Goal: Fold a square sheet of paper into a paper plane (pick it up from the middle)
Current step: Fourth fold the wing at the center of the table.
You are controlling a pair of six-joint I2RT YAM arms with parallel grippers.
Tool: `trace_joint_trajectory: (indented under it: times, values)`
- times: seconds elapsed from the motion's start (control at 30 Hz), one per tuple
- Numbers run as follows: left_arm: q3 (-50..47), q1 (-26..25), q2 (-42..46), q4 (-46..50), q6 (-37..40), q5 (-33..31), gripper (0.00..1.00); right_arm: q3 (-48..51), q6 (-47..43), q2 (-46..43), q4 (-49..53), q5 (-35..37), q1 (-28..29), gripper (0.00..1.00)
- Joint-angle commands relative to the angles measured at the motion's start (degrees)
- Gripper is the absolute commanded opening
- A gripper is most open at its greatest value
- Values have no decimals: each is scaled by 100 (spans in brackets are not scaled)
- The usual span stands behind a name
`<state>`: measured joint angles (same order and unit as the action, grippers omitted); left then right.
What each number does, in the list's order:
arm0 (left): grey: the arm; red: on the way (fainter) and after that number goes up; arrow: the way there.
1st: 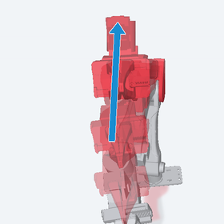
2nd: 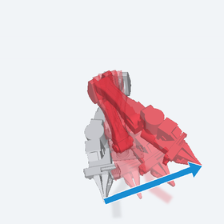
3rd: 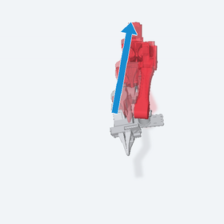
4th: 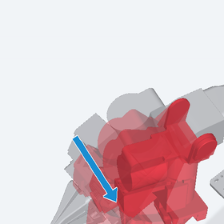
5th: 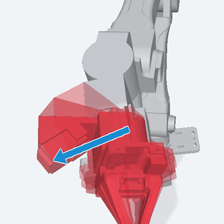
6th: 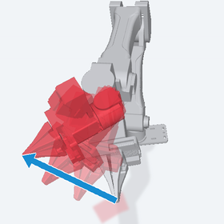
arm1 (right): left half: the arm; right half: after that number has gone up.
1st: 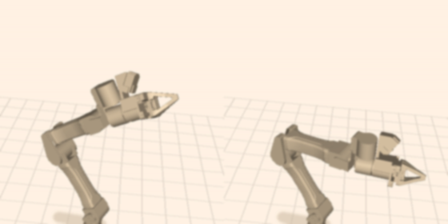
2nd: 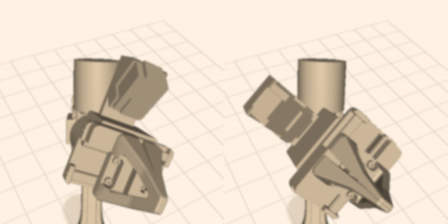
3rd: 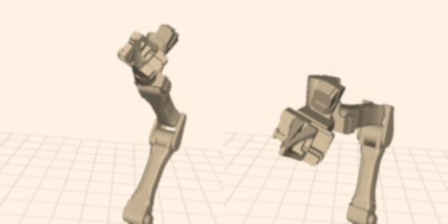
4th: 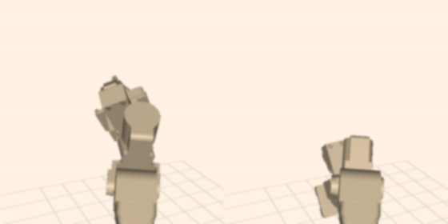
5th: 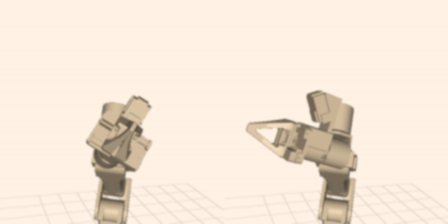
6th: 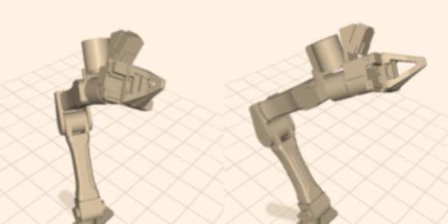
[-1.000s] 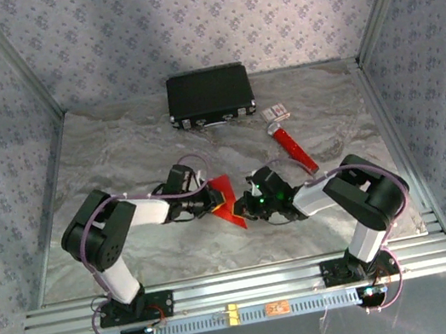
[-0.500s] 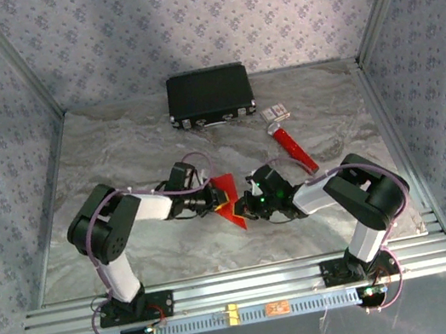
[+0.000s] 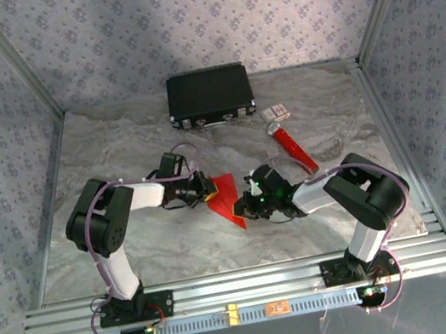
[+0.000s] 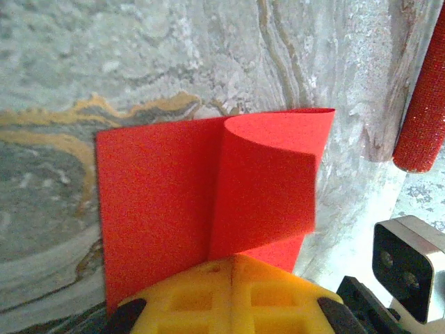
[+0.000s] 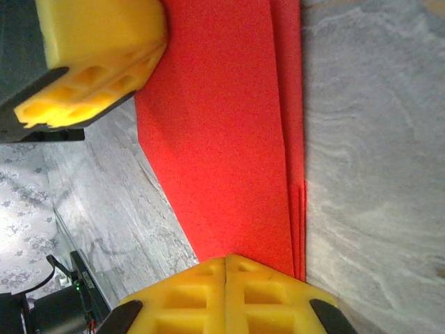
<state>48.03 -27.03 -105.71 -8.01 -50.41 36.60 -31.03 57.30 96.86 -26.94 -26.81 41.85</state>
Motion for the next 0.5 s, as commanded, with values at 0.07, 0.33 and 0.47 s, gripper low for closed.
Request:
trace_joint_trajectory:
  times: [0.07, 0.33, 0.47]
  values:
    - [249, 235, -159, 564, 361, -690, 6, 220, -304, 210, 1296, -3, -51, 0]
    - [51, 198, 468, 353, 288, -523, 12, 116, -679, 81, 1761, -101, -297, 0]
    - [-170, 22, 791, 118, 181, -344, 12, 56, -860, -13, 1924, -114, -388, 0]
